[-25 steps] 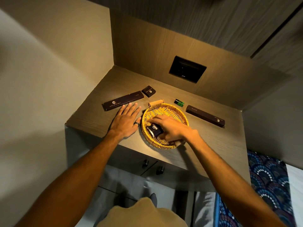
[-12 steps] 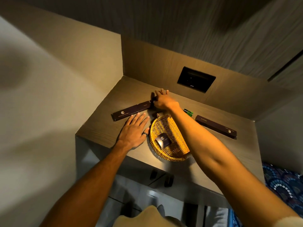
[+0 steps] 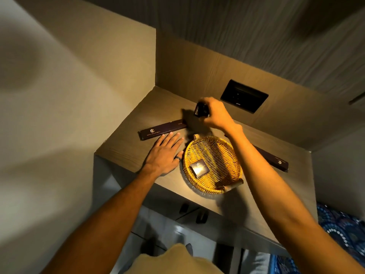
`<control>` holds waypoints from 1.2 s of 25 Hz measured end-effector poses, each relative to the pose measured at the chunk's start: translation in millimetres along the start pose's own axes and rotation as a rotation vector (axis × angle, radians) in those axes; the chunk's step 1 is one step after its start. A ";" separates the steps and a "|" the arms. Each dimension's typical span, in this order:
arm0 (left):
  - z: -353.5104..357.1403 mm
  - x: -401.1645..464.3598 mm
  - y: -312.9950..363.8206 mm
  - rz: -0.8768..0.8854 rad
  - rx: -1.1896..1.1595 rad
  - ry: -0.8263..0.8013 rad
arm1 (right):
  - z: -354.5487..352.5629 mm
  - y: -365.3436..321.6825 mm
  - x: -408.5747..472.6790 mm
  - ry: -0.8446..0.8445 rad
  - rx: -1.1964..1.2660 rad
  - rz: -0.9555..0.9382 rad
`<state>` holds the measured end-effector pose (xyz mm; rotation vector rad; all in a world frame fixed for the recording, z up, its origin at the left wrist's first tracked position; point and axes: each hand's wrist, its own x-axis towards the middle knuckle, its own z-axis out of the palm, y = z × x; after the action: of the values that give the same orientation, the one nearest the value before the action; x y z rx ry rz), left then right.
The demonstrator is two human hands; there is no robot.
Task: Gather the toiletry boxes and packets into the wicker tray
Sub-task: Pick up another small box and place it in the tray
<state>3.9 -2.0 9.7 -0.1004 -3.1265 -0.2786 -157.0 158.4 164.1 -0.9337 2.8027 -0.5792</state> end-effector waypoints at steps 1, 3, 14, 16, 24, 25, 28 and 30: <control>0.7 -0.1 -0.2 0.001 -0.001 0.000 | -7.3 6.5 -18.3 -0.012 0.064 -0.072; 1.2 0.1 0.0 0.001 -0.001 -0.010 | -12.5 22.7 -60.8 -0.120 0.119 -0.135; -1.6 -0.6 2.3 -0.020 -0.033 -0.020 | 40.0 53.5 -138.2 -0.434 -0.006 -0.031; -1.5 -1.0 3.0 -0.014 -0.030 -0.021 | 41.5 53.2 -137.4 -0.412 -0.014 -0.038; 0.4 0.5 1.4 -0.012 -0.030 -0.018 | 48.9 55.3 -132.0 -0.424 -0.045 -0.061; 1.3 0.4 1.5 -0.012 -0.029 -0.016 | 47.7 57.2 -133.1 -0.421 -0.031 -0.077; 3.0 0.7 -0.1 -0.012 -0.033 -0.011 | 36.1 68.5 -133.6 -0.176 0.075 -0.053; 3.9 1.8 -0.9 -0.010 -0.032 -0.003 | 28.4 86.3 -131.6 0.164 -0.040 0.140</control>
<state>2.1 -2.1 5.7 -0.0847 -3.1268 -0.3287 -92.4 291.8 104.2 -0.7190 3.0054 -0.6076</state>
